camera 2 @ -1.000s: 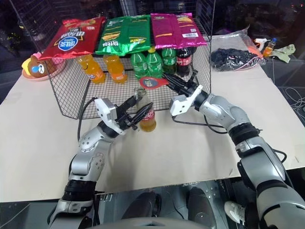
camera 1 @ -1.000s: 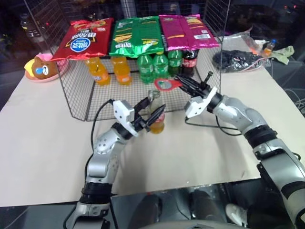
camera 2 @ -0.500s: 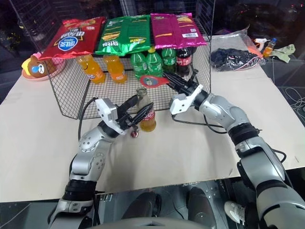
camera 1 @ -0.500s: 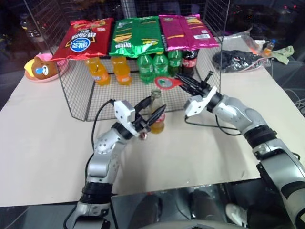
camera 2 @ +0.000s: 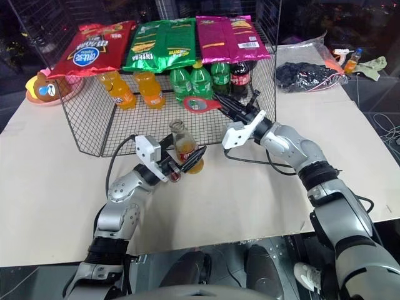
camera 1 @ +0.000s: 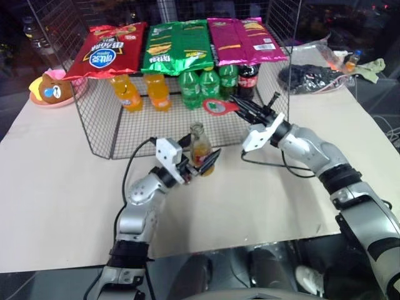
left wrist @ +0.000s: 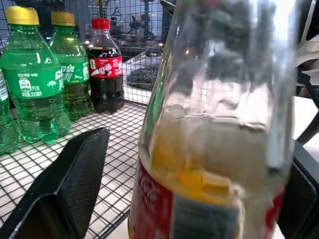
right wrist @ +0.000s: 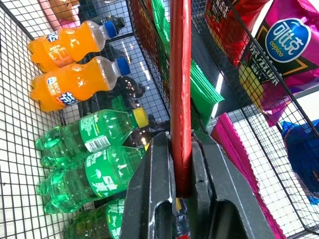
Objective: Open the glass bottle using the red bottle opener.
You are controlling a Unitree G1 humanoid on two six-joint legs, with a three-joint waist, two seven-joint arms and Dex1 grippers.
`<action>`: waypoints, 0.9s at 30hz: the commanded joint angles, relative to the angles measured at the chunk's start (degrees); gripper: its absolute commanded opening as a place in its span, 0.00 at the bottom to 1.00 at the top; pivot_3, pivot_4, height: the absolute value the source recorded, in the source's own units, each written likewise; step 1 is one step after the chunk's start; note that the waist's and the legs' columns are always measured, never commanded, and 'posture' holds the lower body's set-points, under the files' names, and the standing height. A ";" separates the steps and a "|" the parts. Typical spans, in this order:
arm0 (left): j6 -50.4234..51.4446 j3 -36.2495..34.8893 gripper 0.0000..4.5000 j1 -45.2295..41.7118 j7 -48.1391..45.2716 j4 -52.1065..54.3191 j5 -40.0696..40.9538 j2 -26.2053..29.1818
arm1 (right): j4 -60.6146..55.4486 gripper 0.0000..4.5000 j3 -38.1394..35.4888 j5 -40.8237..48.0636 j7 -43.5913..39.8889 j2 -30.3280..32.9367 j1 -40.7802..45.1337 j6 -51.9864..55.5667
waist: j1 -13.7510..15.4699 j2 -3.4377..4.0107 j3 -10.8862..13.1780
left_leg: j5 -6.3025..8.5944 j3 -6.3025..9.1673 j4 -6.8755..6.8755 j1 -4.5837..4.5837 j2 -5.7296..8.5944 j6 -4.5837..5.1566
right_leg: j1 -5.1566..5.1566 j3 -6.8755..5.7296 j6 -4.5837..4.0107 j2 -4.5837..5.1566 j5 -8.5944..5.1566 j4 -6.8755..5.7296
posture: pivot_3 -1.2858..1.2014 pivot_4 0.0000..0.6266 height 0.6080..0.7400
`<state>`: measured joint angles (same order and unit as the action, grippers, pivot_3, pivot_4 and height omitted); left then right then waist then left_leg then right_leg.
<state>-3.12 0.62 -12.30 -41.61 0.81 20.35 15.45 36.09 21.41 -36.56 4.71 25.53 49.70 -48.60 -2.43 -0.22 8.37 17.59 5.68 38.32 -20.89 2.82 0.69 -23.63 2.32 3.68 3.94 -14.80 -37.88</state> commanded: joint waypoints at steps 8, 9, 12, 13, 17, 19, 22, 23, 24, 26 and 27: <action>2.24 -0.55 0.99 3.82 -2.49 7.35 1.63 3.28 | -3.41 0.00 -3.70 15.84 -11.89 -1.73 -4.57 4.62 | -0.04 -0.03 0.01 | 0.00 0.00 -0.01 0.00 -0.03 0.00 | 0.02 0.01 0.00 0.00 0.00 0.02 | 0.52 0.24 1.00; 2.70 -0.77 0.99 4.66 -2.89 8.32 1.78 4.11 | -4.95 0.00 -3.77 20.62 -16.20 -2.50 -6.72 6.89 | -0.04 -0.03 0.01 | 0.00 -0.01 -0.01 0.01 -0.05 0.00 | 0.02 0.01 0.00 -0.01 0.00 0.02 | 0.52 0.24 1.00; 3.93 -1.36 0.99 7.09 -3.55 11.05 2.41 6.11 | -12.83 0.00 -4.19 32.74 -26.45 -4.14 -13.41 15.99 | -0.04 -0.01 0.03 | 0.01 0.03 -0.03 0.01 -0.11 0.01 | 0.03 0.00 0.00 -0.03 0.00 0.05 | 0.52 0.24 1.00; 4.38 -1.74 0.99 7.76 -3.53 11.82 2.85 6.66 | -16.48 0.00 -4.10 36.26 -29.71 -4.25 -15.90 19.86 | 0.00 0.00 0.04 | 0.01 0.03 -0.05 0.00 -0.12 0.01 | 0.03 0.01 0.00 -0.01 0.00 0.05 | 0.52 0.24 1.00; 5.42 -2.82 0.99 9.62 -3.34 13.66 3.36 8.46 | -30.17 0.00 -5.16 47.34 -36.95 -4.05 -25.06 36.87 | 0.22 0.01 0.05 | 0.02 0.07 -0.02 -0.04 -0.08 0.02 | 0.02 -0.01 0.00 0.05 0.00 0.04 | 0.52 0.24 1.00; 6.03 -3.40 0.99 10.37 -3.34 14.54 3.83 9.25 | -37.13 0.00 -6.40 52.47 -38.04 -2.77 -29.46 48.08 | 0.40 0.01 0.05 | 0.02 0.12 -0.02 -0.03 -0.09 0.02 | 0.03 -0.03 0.00 0.08 0.00 0.04 | 0.52 0.24 1.00; 7.46 -4.21 0.99 12.35 -3.71 17.07 4.57 10.76 | -45.77 0.00 -7.79 58.62 -39.73 0.45 -34.22 62.42 | 0.59 0.01 0.06 | 0.02 0.13 -0.02 -0.03 -0.07 0.02 | 0.03 -0.05 0.00 0.08 0.00 0.03 | 0.52 0.24 1.00; 7.87 -4.49 0.99 13.16 -3.82 17.97 4.86 11.29 | -47.77 0.00 -8.31 60.07 -39.83 1.27 -35.17 65.96 | 0.65 0.00 0.06 | 0.02 0.14 -0.01 -0.05 -0.07 0.03 | 0.03 -0.05 0.00 0.10 0.00 0.04 | 0.52 0.24 1.00; 8.48 -4.93 1.00 13.97 -3.67 18.87 5.48 11.68 | -49.50 0.10 -8.93 61.57 -39.82 2.03 -35.90 69.54 | 0.61 0.01 0.07 | 0.03 0.14 -0.02 -0.06 -0.07 0.03 | 0.03 -0.04 0.00 0.12 0.00 0.06 | 0.52 0.24 1.00; 10.39 -6.52 1.00 16.08 -2.91 20.58 7.31 12.39 | -52.69 0.24 -9.47 63.80 -41.99 4.58 -37.26 74.50 | 0.55 -0.02 0.09 | 0.04 0.13 -0.02 -0.05 -0.09 0.04 | 0.02 -0.03 0.00 0.14 0.00 0.07 | 0.52 0.24 1.00; 11.19 -7.35 1.00 17.14 -2.67 21.25 7.95 12.78 | -53.66 0.34 -9.93 64.11 -42.50 5.34 -37.76 75.53 | 0.54 -0.03 0.10 | 0.04 0.13 -0.02 -0.05 -0.09 0.04 | 0.02 -0.03 0.00 0.14 -0.01 0.06 | 0.52 0.24 1.00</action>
<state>7.06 -4.36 3.71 -44.67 18.88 26.28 27.21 -13.27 13.14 25.35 -36.22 30.12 12.22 24.36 -1.89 -0.24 8.47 17.64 5.80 38.30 -20.93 2.71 0.75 -23.61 2.28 3.67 4.08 -14.80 -37.81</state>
